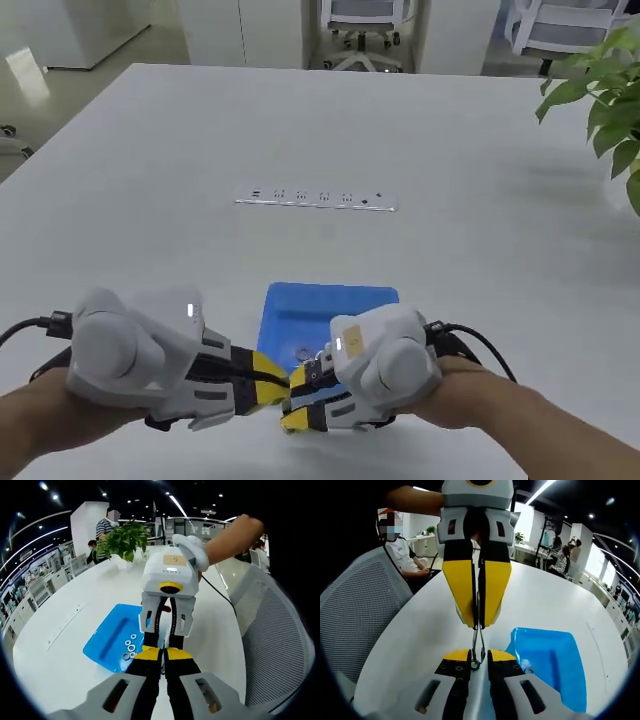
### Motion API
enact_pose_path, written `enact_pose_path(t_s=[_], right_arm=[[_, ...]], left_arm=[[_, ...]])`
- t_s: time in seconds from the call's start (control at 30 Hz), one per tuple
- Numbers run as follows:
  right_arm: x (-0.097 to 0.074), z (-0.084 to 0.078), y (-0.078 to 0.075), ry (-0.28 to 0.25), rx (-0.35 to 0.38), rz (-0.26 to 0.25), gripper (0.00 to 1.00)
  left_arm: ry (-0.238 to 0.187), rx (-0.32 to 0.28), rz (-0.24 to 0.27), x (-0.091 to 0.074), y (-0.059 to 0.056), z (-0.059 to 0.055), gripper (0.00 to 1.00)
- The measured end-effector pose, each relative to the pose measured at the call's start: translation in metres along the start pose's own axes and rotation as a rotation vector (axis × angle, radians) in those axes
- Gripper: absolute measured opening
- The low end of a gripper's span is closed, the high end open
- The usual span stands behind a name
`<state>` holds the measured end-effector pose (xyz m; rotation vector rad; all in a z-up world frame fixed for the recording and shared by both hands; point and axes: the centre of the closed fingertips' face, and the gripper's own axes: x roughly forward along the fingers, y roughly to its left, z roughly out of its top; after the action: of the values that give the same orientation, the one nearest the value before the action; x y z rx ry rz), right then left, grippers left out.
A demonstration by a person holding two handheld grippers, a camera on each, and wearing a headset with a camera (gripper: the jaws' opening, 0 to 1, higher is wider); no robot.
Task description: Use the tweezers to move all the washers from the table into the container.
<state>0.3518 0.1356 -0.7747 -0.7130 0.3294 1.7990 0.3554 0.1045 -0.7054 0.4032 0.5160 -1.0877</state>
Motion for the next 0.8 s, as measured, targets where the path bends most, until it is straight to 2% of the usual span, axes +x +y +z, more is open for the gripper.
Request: enact_pose_path(t_s=[0.5,0.8], right_arm=[[-0.0001,-0.0016,0.0028,0.018,-0.009,0.014,0.1],[-0.0001,-0.0013,0.0029,0.021,-0.005,0.012,0.09]], left_arm=[[0.001,0.008,-0.01,0.0017,-0.0032,0.0007,0.05],[0.02,0.017,-0.01,0.0016,-0.0028,-0.0003,0.06]])
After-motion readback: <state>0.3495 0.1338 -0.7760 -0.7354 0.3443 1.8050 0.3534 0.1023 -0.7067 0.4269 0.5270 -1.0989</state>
